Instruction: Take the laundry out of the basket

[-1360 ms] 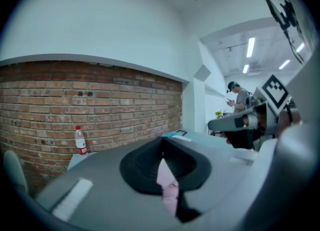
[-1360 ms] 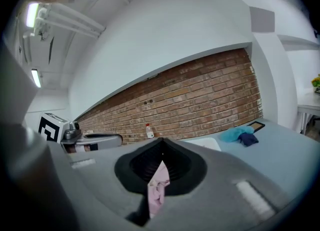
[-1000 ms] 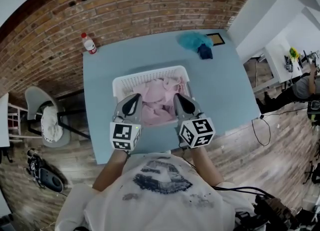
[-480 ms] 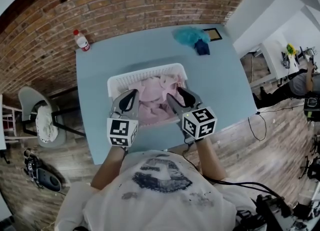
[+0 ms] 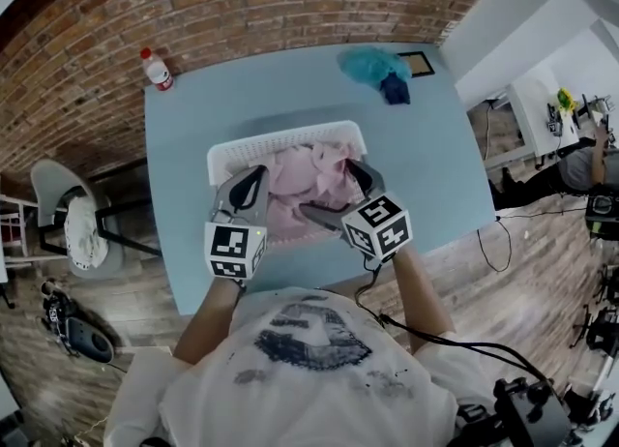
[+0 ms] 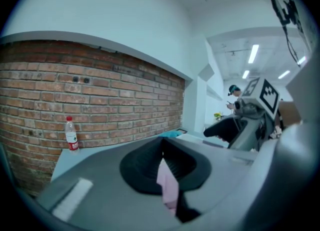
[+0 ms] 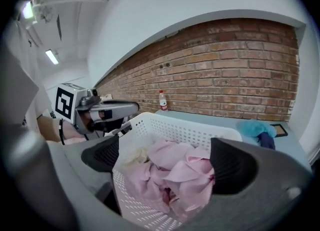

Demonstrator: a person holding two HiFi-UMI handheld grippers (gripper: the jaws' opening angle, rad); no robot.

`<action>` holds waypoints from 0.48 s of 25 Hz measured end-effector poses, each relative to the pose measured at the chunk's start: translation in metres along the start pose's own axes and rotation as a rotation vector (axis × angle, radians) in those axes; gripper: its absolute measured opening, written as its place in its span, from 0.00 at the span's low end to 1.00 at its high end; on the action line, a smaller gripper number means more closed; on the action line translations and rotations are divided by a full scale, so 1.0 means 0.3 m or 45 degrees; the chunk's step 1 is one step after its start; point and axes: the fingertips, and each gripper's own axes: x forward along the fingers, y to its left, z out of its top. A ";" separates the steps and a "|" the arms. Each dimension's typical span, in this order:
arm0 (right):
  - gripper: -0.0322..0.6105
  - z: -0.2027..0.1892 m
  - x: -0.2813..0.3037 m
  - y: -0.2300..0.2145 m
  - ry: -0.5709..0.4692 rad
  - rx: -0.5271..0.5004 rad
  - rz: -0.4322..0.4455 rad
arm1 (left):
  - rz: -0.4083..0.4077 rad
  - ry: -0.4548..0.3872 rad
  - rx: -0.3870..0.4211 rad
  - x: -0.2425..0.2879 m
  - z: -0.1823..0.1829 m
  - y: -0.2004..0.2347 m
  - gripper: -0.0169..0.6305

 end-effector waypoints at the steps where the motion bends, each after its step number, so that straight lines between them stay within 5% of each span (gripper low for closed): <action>1: 0.93 -0.004 0.007 -0.001 0.022 -0.015 0.010 | 0.002 0.000 -0.003 0.002 -0.002 0.004 0.01; 12: 0.96 -0.086 0.135 -0.019 0.343 -0.301 0.117 | -0.009 0.001 -0.043 0.034 -0.007 0.031 0.01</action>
